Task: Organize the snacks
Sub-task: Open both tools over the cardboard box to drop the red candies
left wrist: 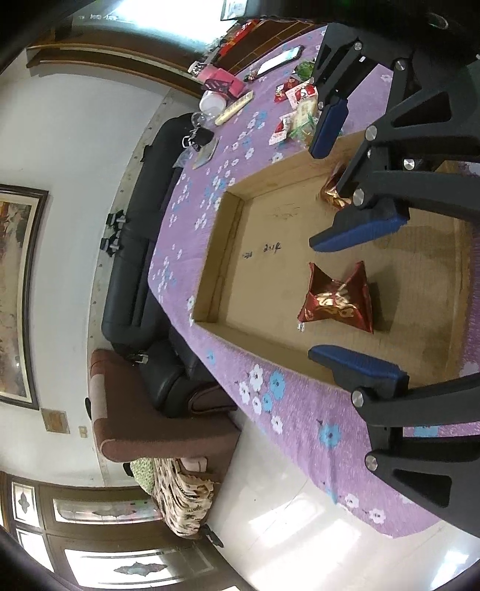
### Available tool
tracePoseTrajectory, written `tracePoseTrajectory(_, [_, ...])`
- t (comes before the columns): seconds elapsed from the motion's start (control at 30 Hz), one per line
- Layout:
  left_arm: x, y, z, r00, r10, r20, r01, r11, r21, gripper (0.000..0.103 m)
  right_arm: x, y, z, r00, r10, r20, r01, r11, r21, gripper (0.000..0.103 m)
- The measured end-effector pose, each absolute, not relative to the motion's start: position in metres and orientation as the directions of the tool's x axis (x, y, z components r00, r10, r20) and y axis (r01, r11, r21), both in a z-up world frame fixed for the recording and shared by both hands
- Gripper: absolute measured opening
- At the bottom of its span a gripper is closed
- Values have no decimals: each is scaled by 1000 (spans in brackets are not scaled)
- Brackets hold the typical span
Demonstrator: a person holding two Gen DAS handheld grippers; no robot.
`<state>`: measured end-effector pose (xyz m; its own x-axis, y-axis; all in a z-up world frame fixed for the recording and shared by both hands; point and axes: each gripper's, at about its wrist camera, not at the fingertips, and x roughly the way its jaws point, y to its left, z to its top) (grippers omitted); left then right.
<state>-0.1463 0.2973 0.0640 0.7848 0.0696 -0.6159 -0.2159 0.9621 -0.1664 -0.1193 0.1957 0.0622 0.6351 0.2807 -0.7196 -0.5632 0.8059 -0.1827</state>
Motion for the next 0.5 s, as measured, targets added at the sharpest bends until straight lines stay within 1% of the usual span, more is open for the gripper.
tracePoseTrajectory(0.27, [-160,290,77,798,100,-594,-231,962,-149,66,-132,186,79,672,291,-681,-548,814,-194,42])
tracePoseTrajectory(0.5, [-171,272,91,811,113,-574,-222,967,-125,68,-150,163,105,763,249,-597,-470,847,-247,48])
